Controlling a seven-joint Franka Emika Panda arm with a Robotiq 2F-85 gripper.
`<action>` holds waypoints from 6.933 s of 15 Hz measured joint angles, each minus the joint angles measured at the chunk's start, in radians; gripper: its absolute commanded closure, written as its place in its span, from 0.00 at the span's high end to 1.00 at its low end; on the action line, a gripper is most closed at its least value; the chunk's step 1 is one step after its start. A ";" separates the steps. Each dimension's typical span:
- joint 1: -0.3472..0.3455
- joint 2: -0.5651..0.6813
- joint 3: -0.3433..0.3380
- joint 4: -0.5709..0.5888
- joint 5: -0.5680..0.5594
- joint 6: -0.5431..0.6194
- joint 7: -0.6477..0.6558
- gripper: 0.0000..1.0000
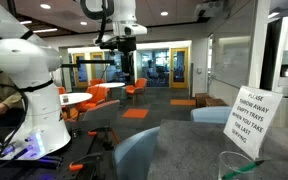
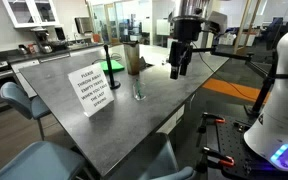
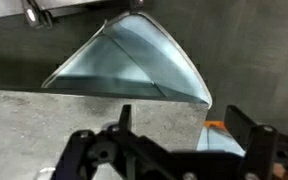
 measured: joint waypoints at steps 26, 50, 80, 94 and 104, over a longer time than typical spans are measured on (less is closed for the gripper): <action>-0.386 0.695 0.087 0.344 -0.459 0.737 0.541 0.78; -0.098 1.230 -0.234 0.773 -0.323 0.627 0.682 0.40; -0.097 1.382 -0.243 0.917 -0.252 0.566 0.581 0.03; 0.062 1.140 -0.382 0.831 -0.395 0.544 0.568 0.03; -0.154 0.962 -0.353 0.641 -0.397 0.362 0.403 0.03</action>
